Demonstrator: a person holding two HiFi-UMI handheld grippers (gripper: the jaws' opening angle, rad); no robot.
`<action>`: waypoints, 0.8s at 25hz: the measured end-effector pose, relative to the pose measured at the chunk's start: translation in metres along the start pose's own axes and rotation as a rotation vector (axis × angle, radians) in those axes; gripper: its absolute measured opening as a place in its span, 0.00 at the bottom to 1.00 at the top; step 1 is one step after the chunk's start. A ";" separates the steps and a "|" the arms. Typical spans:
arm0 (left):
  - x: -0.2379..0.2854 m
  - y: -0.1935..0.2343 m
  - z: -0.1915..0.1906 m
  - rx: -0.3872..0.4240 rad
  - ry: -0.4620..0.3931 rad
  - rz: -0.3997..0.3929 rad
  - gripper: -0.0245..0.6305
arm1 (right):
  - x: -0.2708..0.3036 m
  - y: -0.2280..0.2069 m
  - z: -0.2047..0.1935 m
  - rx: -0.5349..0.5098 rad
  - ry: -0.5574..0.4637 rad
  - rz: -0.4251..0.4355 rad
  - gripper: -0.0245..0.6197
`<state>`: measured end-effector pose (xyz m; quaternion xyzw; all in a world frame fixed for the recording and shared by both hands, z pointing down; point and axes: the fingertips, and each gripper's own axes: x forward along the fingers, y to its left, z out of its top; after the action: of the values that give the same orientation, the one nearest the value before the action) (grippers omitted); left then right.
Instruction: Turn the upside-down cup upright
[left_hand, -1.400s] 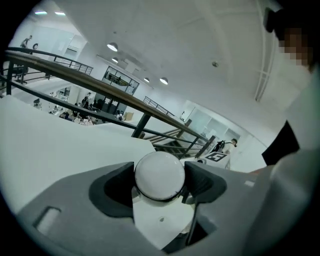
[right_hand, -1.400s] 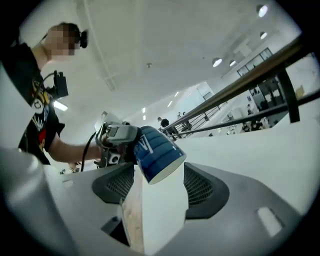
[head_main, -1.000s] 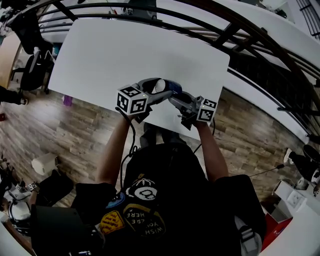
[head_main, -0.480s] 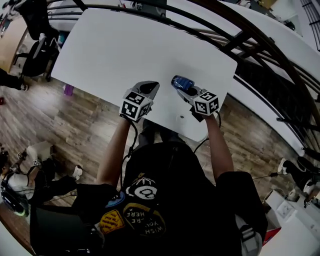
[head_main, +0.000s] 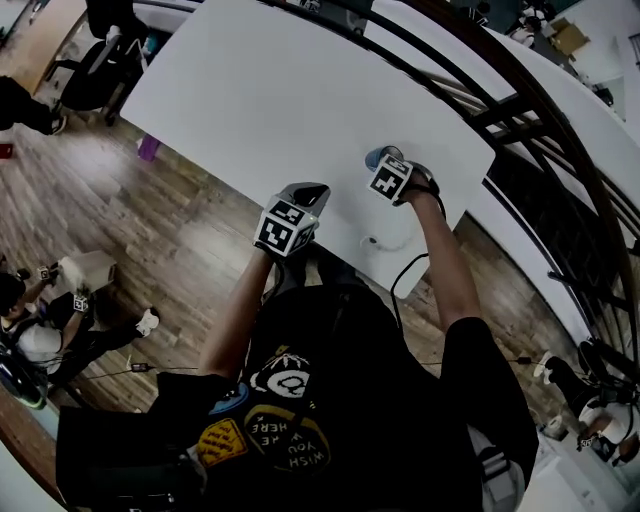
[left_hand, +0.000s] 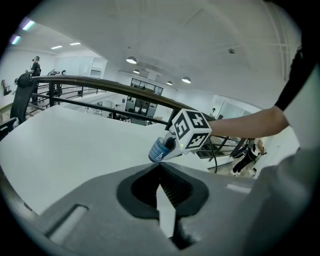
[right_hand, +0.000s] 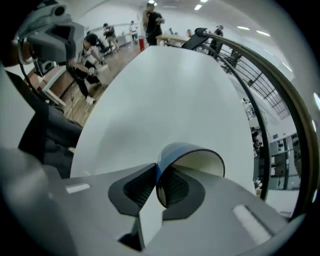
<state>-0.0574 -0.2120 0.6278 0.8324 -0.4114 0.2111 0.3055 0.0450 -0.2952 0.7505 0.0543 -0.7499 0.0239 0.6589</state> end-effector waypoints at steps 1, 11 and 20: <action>-0.001 0.001 -0.002 -0.009 0.000 0.007 0.04 | 0.005 -0.002 -0.001 -0.047 0.054 -0.005 0.08; -0.008 0.000 -0.006 -0.033 -0.005 0.005 0.04 | 0.016 -0.004 0.009 -0.134 0.247 0.035 0.09; 0.001 -0.007 -0.004 -0.017 0.005 -0.034 0.04 | 0.001 0.000 0.009 -0.093 0.190 0.023 0.12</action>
<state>-0.0513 -0.2063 0.6287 0.8361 -0.3982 0.2047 0.3171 0.0358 -0.2965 0.7502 0.0127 -0.6849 0.0016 0.7285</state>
